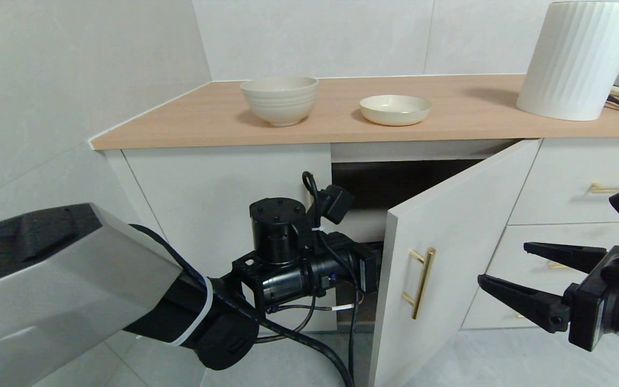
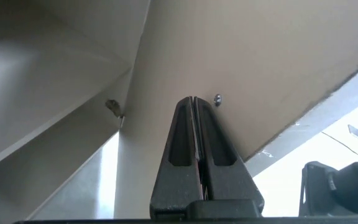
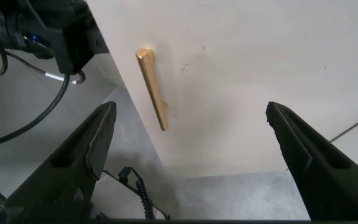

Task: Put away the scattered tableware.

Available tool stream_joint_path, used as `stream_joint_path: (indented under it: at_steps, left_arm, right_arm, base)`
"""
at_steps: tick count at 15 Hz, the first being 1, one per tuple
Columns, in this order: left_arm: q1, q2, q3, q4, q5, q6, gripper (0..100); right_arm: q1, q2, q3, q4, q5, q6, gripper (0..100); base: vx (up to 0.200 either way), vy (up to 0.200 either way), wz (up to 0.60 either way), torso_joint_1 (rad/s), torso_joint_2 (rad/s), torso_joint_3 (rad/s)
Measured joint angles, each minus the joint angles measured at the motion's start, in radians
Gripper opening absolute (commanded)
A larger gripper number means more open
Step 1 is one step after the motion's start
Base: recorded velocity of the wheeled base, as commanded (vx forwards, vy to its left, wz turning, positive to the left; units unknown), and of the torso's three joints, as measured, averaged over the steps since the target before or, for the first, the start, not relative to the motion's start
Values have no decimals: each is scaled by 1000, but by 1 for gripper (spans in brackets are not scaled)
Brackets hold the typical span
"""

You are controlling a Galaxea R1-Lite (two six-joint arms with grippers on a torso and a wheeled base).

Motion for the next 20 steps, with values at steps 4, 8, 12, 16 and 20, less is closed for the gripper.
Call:
stream_joint_path:
  at_steps: [4, 8, 12, 16, 20]
  left_arm:
    - [-3, 7, -13, 14, 2, -4, 0]
    - [-26, 26, -67, 82, -4, -4, 0]
    - [-68, 50, -111, 166, 5, -3, 0]
    - [-139, 52, -166, 252, 13, -1, 0]
    - [-214, 64, -232, 303, 16, 0, 0]
  right_arm:
    - [0, -8, 0, 0, 0, 0, 100]
    - [0, -37, 0, -1, 3, -2, 100]
    - [1, -92, -2, 1, 16, -2, 100]
    - [3, -142, -26, -1, 114, -1, 100]
    - [3, -159, -45, -15, 165, 1, 100]
  base:
    - [-150, 0, 0, 9, 3, -1]
    - [0, 0, 0, 0, 0, 0]
    - [0, 0, 0, 0, 0, 0]
    - [0, 0, 0, 0, 0, 0]
    - [0, 0, 0, 0, 0, 0]
